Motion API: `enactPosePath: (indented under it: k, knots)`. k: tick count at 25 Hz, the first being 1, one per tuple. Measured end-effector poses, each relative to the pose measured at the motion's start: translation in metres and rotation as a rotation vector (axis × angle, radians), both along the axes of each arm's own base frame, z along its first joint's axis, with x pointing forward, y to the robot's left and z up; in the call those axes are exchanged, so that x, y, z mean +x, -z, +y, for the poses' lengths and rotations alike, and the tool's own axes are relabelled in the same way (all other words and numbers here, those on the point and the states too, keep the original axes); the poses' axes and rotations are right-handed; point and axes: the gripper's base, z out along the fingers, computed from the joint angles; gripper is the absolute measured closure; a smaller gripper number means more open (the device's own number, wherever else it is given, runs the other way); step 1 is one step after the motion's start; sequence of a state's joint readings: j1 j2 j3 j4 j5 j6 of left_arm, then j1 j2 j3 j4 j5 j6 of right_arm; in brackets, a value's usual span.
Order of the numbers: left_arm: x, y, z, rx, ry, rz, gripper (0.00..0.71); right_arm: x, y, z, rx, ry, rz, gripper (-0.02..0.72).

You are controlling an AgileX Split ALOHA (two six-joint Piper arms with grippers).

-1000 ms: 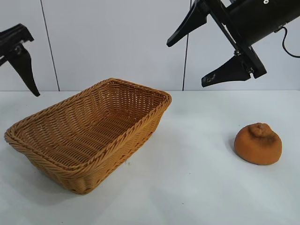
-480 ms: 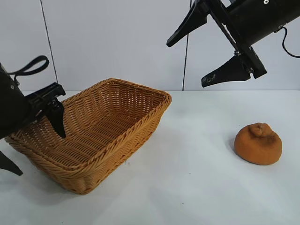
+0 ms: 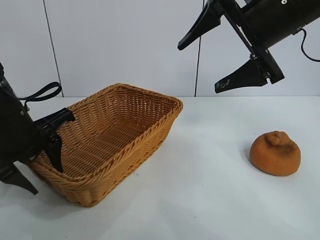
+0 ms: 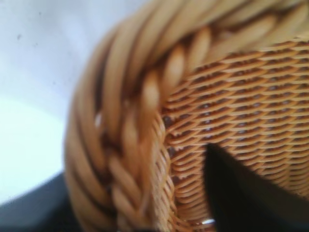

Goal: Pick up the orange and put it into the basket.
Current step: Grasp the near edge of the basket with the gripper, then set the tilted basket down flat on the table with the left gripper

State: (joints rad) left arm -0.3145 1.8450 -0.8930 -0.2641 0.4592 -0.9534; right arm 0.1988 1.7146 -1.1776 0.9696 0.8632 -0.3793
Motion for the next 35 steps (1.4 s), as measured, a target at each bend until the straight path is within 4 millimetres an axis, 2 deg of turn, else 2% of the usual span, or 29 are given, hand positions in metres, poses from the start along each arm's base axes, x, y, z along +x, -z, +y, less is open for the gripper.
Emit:
enactPosePath:
  k: [1,4,6,11,15,22,27,35]
  knots:
    - [0.001,-0.002,0.001,-0.008,-0.016,-0.008,0.615,0.0,0.0,0.0,0.0,0.0,0.0,0.063]
    - [0.001,-0.015,0.006,-0.013,-0.006,-0.02,0.623,-0.001,0.0,0.0,0.002,-0.005,0.004,0.063]
    - [0.006,-0.025,0.017,-0.006,0.013,-0.019,0.623,-0.001,0.0,0.0,0.003,-0.009,0.008,0.063]
    - [0.034,-0.054,0.039,-0.015,0.168,-0.064,0.623,-0.002,0.0,0.001,0.005,-0.014,0.012,0.063]
    - [0.06,-0.069,0.035,-0.045,0.321,-0.101,0.623,-0.002,0.0,0.001,0.005,-0.015,0.013,0.063]
    - [0.087,-0.056,0.015,-0.05,0.55,-0.026,0.623,-0.002,0.0,0.001,0.007,-0.02,0.017,0.063]
    - [0.083,-0.049,-0.011,-0.04,0.679,-0.008,0.623,-0.004,0.0,0.001,0.011,-0.035,0.029,0.063]
    - [0.084,-0.044,-0.012,-0.013,0.73,-0.011,0.623,-0.004,0.0,0.002,0.012,-0.037,0.031,0.063]
